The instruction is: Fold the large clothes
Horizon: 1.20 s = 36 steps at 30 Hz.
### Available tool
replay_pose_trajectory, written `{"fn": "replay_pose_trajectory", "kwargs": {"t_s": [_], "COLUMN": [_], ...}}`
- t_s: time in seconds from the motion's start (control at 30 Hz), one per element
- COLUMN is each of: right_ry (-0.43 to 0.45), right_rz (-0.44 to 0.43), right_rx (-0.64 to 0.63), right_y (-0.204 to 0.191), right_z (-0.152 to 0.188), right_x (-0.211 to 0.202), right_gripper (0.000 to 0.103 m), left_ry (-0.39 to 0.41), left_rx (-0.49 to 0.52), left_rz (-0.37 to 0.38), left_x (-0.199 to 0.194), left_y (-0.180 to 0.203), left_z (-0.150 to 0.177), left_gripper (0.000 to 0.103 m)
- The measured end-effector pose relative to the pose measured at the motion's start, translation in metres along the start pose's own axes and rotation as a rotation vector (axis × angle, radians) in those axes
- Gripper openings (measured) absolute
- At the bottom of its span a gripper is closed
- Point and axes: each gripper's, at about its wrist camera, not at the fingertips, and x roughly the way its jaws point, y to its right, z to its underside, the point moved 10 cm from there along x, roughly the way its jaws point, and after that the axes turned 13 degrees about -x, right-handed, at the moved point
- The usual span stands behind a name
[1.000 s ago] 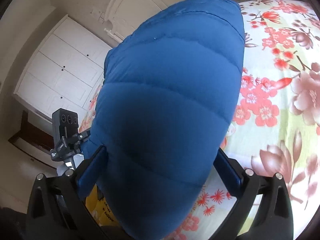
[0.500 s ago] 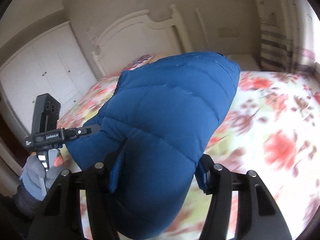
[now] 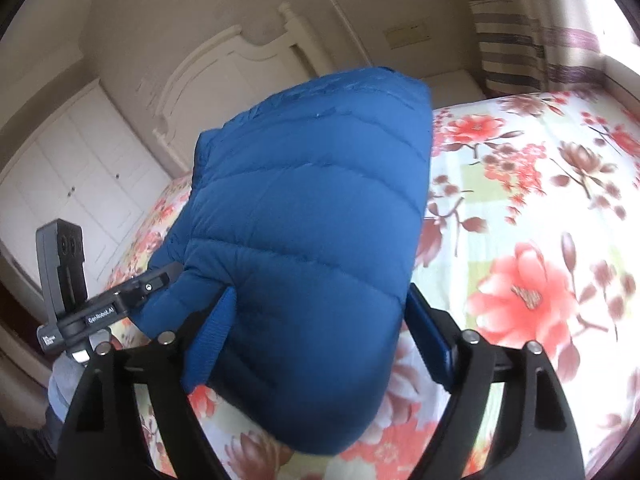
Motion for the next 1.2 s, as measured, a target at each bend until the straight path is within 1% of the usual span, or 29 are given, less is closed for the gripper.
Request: {"fn": "replay_pose_trajectory", "kwargs": {"t_s": [0.13, 0.2, 0.23, 0.27, 0.3, 0.33, 0.37, 0.4, 0.43, 0.47, 0.5, 0.53, 0.57, 0.63, 0.67, 0.73, 0.8, 0.83, 0.87, 0.9, 0.97, 1.03, 1.2], "right_ry": [0.033, 0.039, 0.042, 0.045, 0.046, 0.053, 0.080, 0.115, 0.154, 0.192, 0.225, 0.253, 0.261, 0.236, 0.218, 0.214, 0.218, 0.206, 0.188, 0.181, 0.187, 0.211, 0.221], "right_rz": [-0.008, 0.002, 0.006, 0.024, 0.043, 0.072, 0.112, 0.151, 0.196, 0.249, 0.298, 0.342, 0.368, 0.402, 0.420, 0.440, 0.445, 0.461, 0.488, 0.494, 0.490, 0.505, 0.541], "right_rx": [0.003, -0.006, -0.006, 0.004, 0.015, 0.029, 0.044, 0.048, 0.044, 0.030, 0.004, -0.040, -0.087, -0.180, -0.201, -0.212, -0.218, -0.221, -0.217, -0.207, -0.190, -0.198, -0.261], "right_y": [-0.002, -0.006, -0.007, -0.009, -0.009, -0.011, -0.015, -0.022, -0.031, -0.043, -0.056, -0.072, -0.087, -0.115, -0.124, -0.135, -0.145, -0.147, -0.147, -0.148, -0.156, -0.166, -0.193], "right_z": [-0.001, 0.002, 0.003, 0.005, 0.006, 0.007, 0.007, 0.007, 0.007, 0.010, 0.013, 0.017, 0.020, 0.025, 0.027, 0.026, 0.022, 0.018, 0.014, 0.010, 0.003, 0.000, 0.003], "right_x": [-0.014, -0.026, -0.031, -0.038, -0.044, -0.052, -0.067, -0.082, -0.097, -0.112, -0.125, -0.136, -0.143, -0.149, -0.151, -0.158, -0.168, -0.170, -0.175, -0.181, -0.194, -0.211, -0.236], "right_gripper": [0.087, 0.088, 0.088, 0.088, 0.088, 0.088, 0.088, 0.088, 0.091, 0.098, 0.101, 0.101, 0.101, 0.101, 0.101, 0.101, 0.101, 0.101, 0.101, 0.101, 0.101, 0.101, 0.101], "left_ry": [0.005, 0.011, 0.026, 0.058, 0.105, 0.189, 0.264, 0.312, 0.376, 0.423, 0.453, 0.464, 0.468, 0.454, 0.443, 0.432, 0.432, 0.437, 0.440, 0.445, 0.458, 0.465, 0.458], "left_rx": [-0.006, -0.005, 0.004, 0.020, 0.044, 0.071, 0.091, 0.104, 0.120, 0.129, 0.127, 0.121, 0.115, 0.110, 0.115, 0.128, 0.146, 0.156, 0.160, 0.161, 0.154, 0.151, 0.165], "left_rz": [-0.004, -0.015, -0.041, -0.081, -0.130, -0.207, -0.255, -0.278, -0.284, -0.273, -0.278, -0.289, -0.297, -0.292, -0.279, -0.262, -0.278, -0.287, -0.285, -0.277, -0.257, -0.238, -0.216], "left_x": [-0.005, -0.009, -0.014, -0.022, -0.033, -0.055, -0.078, -0.096, -0.123, -0.147, -0.166, -0.178, -0.188, -0.203, -0.208, -0.215, -0.220, -0.227, -0.232, -0.240, -0.257, -0.270, -0.287], "left_y": [-0.003, -0.004, -0.006, -0.007, -0.009, -0.010, -0.008, -0.005, 0.002, 0.010, 0.013, 0.015, 0.016, 0.019, 0.022, 0.028, 0.034, 0.037, 0.041, 0.044, 0.049, 0.053, 0.060], "left_z": [0.002, 0.004, 0.004, 0.003, 0.002, -0.002, -0.004, -0.004, -0.003, 0.001, 0.006, 0.010, 0.015, 0.025, 0.029, 0.036, 0.036, 0.036, 0.036, 0.037, 0.039, 0.040, 0.043], "left_gripper": [0.058, 0.061, 0.068, 0.081, 0.086, 0.091, 0.094, 0.096, 0.097, 0.099, 0.099, 0.099, 0.099, 0.099, 0.099, 0.099, 0.099, 0.099, 0.099, 0.099, 0.099, 0.099, 0.099]}}
